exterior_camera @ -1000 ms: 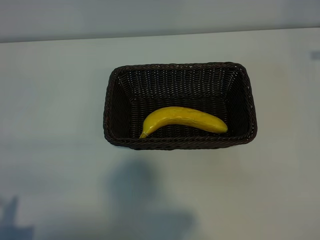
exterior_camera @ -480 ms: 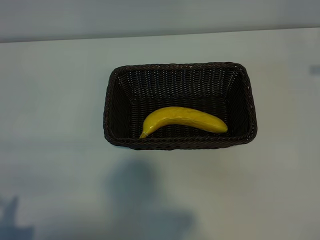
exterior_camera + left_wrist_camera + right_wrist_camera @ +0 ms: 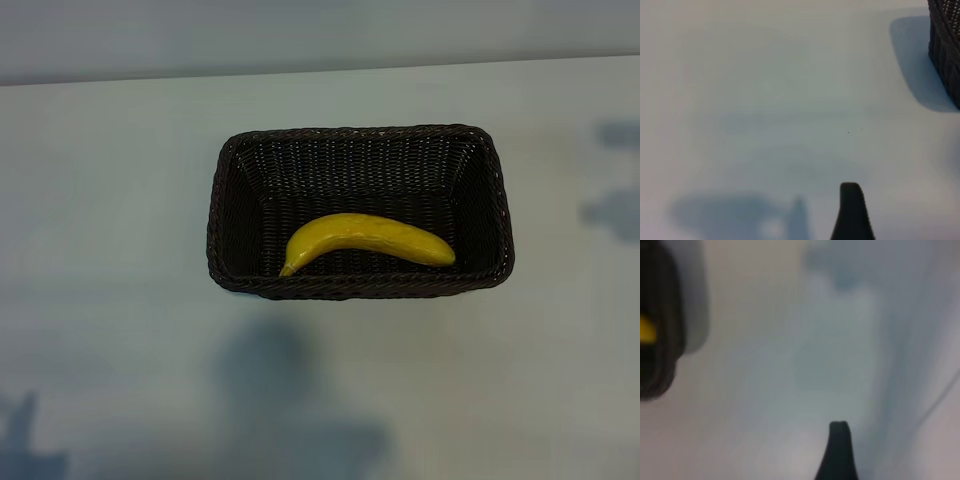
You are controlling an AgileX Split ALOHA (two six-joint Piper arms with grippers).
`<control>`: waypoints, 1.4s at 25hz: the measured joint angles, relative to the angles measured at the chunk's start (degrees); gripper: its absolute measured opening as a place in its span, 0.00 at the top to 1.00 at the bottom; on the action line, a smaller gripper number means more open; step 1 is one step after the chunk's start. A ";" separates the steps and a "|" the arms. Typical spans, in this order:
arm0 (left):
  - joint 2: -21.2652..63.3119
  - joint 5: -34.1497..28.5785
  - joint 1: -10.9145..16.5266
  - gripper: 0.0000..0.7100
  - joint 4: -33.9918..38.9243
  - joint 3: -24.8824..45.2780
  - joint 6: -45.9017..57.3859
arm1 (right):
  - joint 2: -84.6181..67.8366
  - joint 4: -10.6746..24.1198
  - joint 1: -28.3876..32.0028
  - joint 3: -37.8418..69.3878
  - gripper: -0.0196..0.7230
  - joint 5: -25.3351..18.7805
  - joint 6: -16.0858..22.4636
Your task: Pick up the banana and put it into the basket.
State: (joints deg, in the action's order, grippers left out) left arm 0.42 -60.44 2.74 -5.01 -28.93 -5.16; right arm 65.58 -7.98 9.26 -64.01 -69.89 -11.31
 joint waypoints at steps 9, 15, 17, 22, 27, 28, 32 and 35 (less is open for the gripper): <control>0.00 0.00 0.00 0.24 0.00 0.00 0.00 | -11.53 1.08 -2.59 14.19 0.17 2.40 -0.02; 0.00 0.00 0.00 0.24 0.00 0.00 -0.12 | -23.92 1.40 -2.63 27.13 0.17 7.29 0.10; 0.00 0.00 0.00 0.24 0.00 0.00 -0.12 | -27.97 1.47 -2.63 30.58 0.17 8.17 0.09; 0.00 0.00 0.00 0.24 0.00 0.00 -0.12 | -39.30 1.92 -2.63 35.15 0.17 9.05 0.44; 0.00 0.00 0.00 0.24 0.00 0.00 -0.12 | -51.23 3.29 -2.63 35.19 0.17 9.16 0.55; 0.00 0.00 0.00 0.24 0.00 0.00 -0.12 | -53.56 3.29 -2.63 35.21 0.17 9.16 0.55; 0.00 0.00 0.00 0.24 0.00 0.00 -0.12 | -61.80 3.35 -2.63 35.26 0.17 9.16 0.55; 0.00 0.00 0.00 0.24 0.00 0.00 -0.12 | -65.82 3.35 -2.63 35.26 0.17 9.09 0.55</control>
State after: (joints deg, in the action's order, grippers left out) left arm 0.42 -60.44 2.74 -5.01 -28.93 -5.27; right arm -0.24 -4.62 6.63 -28.76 -60.80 -10.76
